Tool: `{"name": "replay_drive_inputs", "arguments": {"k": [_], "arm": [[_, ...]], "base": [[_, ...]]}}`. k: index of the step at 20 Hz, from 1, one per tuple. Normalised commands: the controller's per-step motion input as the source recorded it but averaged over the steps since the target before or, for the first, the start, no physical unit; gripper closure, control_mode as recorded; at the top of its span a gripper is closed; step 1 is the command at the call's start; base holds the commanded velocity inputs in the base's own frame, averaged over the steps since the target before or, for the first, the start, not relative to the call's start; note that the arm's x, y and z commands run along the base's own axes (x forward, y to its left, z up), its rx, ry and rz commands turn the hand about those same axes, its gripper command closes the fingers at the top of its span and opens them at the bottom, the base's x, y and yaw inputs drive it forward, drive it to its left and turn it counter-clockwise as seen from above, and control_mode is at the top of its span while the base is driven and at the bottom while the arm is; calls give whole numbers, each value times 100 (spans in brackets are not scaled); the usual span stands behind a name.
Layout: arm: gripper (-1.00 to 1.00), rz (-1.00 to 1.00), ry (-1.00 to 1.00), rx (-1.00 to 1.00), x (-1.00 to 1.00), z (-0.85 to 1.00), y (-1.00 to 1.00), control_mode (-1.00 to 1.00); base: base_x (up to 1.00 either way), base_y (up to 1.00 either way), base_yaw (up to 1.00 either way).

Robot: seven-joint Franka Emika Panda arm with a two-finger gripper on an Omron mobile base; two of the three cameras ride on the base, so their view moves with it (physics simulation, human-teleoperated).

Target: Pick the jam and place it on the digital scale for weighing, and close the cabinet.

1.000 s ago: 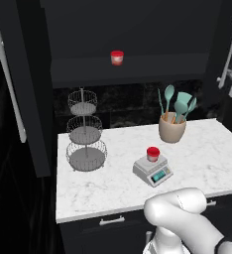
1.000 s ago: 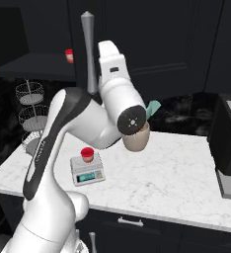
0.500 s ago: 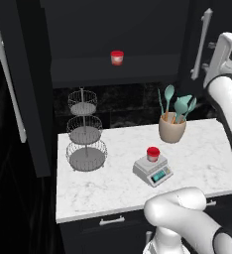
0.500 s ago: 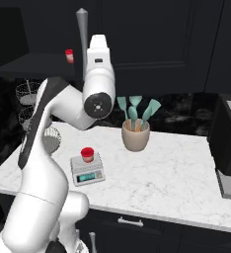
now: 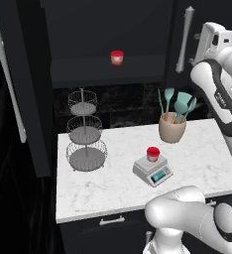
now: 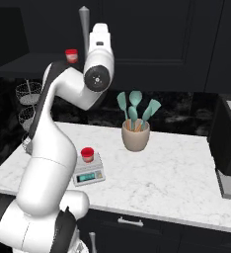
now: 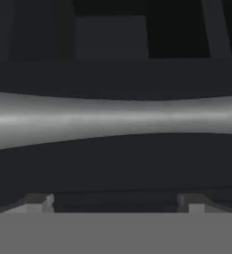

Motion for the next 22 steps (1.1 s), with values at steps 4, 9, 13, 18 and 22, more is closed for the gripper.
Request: {"name": "replay_drive_inputs", "arguments": {"k": [4,9,13,18,22], "arm": [[-100,0,-16,0,48,-49,0,-100],[-100,0,-21,2,81,-52,0,-100],[-100,0,-6,0,62,-25,0,-100],[-100,0,0,0,85,-20,0,-100],[-100,0,-4,0,-8,9,-8,-100]], "base": [[0,0,0],[0,0,0],[0,0,0],[0,0,0],[0,0,0]]}}
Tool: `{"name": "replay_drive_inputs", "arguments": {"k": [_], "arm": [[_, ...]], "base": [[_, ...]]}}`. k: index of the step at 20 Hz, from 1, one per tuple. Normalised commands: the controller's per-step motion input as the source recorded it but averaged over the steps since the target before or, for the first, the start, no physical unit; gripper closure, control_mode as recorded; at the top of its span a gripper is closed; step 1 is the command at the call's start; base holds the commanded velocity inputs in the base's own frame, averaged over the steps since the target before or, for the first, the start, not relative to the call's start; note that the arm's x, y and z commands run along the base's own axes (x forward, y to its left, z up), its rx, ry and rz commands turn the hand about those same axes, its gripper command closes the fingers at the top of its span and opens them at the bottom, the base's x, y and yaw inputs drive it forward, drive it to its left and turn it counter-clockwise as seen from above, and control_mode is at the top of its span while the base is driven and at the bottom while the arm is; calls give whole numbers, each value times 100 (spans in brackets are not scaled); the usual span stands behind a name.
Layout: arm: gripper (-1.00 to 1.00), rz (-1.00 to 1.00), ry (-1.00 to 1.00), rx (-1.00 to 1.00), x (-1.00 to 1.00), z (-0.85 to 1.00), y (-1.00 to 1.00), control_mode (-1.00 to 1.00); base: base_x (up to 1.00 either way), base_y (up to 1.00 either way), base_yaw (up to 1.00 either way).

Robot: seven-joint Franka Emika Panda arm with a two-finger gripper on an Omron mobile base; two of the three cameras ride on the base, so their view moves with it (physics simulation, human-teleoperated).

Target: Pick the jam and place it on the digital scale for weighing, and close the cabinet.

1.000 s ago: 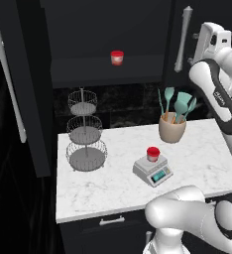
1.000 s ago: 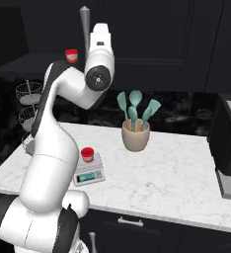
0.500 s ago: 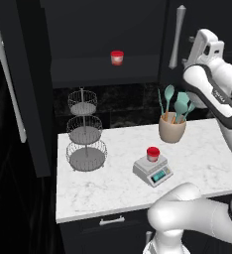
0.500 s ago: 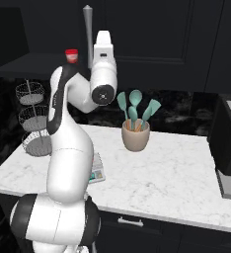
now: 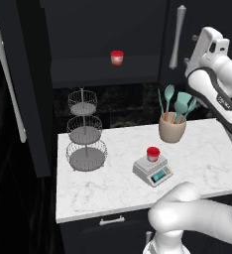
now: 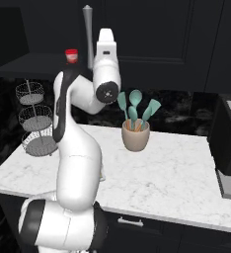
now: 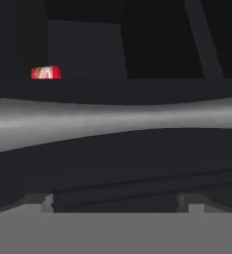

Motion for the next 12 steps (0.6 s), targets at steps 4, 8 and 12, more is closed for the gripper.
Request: {"name": "replay_drive_inputs", "arguments": {"k": [4,8,12], "arm": [[-100,0,-12,0,-59,12,-21,-100],[-100,0,-14,0,-74,0,-22,-100],[-100,0,-13,0,-100,5,7,-100]], "base": [[0,0,0],[0,0,0],[0,0,0]]}}
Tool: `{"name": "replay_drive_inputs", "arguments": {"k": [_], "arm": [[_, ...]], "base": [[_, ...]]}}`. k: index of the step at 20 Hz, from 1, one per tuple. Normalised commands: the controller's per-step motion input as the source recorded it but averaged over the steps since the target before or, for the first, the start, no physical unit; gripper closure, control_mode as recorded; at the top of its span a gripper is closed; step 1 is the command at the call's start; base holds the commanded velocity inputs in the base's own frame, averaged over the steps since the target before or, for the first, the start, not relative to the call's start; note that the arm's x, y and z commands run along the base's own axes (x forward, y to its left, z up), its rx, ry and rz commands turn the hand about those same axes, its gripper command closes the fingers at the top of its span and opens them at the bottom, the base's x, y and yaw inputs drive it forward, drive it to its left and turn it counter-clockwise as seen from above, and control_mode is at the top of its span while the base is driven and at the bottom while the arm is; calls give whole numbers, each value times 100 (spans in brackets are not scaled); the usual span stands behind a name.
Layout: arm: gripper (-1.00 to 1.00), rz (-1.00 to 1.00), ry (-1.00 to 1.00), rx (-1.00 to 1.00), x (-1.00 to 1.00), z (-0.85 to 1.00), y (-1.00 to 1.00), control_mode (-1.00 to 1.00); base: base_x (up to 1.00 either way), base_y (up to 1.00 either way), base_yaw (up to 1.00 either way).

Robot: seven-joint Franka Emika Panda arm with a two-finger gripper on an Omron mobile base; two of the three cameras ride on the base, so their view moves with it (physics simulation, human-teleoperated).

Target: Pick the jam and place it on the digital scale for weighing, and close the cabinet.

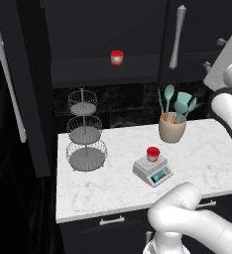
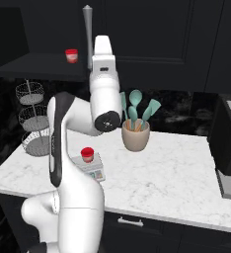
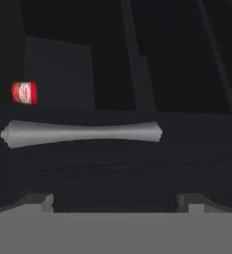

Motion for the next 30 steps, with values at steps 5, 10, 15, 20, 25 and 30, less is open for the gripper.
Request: {"name": "replay_drive_inputs", "arguments": {"k": [5,10,15,20,25,30], "arm": [[-100,8,0,-11,-100,62,33,-100],[-100,9,-12,-11,-76,30,77,-100],[-100,9,-30,6,-33,-28,100,-100],[-100,6,-6,5,-35,-15,100,-100],[-100,8,-1,2,-7,-15,92,-100],[-100,8,-3,0,0,-31,33,-100]], "base": [[0,0,0],[0,0,0],[0,0,0],[0,0,0],[0,0,0],[0,0,0]]}}
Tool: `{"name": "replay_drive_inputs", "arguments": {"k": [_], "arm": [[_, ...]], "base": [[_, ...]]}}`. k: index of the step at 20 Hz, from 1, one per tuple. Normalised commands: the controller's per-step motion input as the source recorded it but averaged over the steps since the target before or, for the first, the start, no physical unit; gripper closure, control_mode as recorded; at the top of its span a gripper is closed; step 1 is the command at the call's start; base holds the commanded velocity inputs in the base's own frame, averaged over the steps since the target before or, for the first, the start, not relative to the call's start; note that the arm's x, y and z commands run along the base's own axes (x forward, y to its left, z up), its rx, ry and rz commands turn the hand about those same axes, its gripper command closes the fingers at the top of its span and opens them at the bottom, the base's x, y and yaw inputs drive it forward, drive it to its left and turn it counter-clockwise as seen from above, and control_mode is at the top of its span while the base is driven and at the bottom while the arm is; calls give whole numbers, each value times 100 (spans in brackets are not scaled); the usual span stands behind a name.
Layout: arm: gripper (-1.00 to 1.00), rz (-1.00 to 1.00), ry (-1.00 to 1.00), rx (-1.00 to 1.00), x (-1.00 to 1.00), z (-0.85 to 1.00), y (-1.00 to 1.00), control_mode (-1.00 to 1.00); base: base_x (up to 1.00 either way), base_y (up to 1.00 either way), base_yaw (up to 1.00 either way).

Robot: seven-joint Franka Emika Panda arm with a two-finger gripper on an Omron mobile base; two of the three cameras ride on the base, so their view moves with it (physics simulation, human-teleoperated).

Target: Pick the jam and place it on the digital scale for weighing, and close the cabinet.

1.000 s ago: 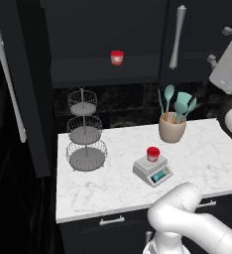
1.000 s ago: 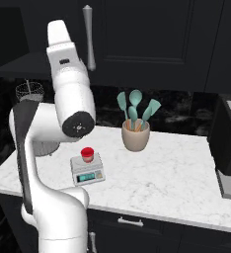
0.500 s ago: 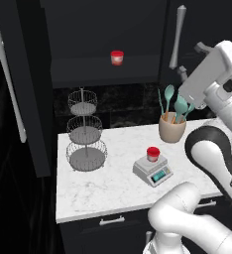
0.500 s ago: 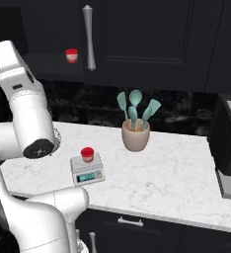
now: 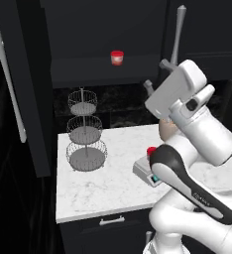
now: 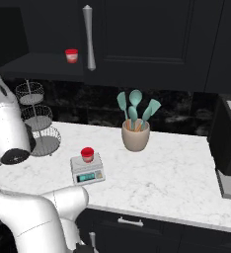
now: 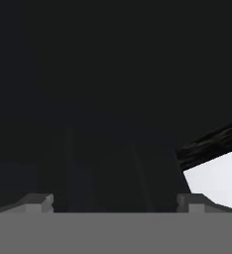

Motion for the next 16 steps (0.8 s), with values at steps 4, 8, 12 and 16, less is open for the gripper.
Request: {"name": "replay_drive_inputs", "arguments": {"k": [4,8,12,16], "arm": [[-100,19,-11,-5,0,-50,23,-100],[-100,22,-28,-20,0,-41,72,-100],[-100,4,-17,-7,7,-28,59,-100],[-100,0,-23,0,1,-22,14,-100]], "base": [[0,0,0],[0,0,0],[0,0,0],[0,0,0]]}}
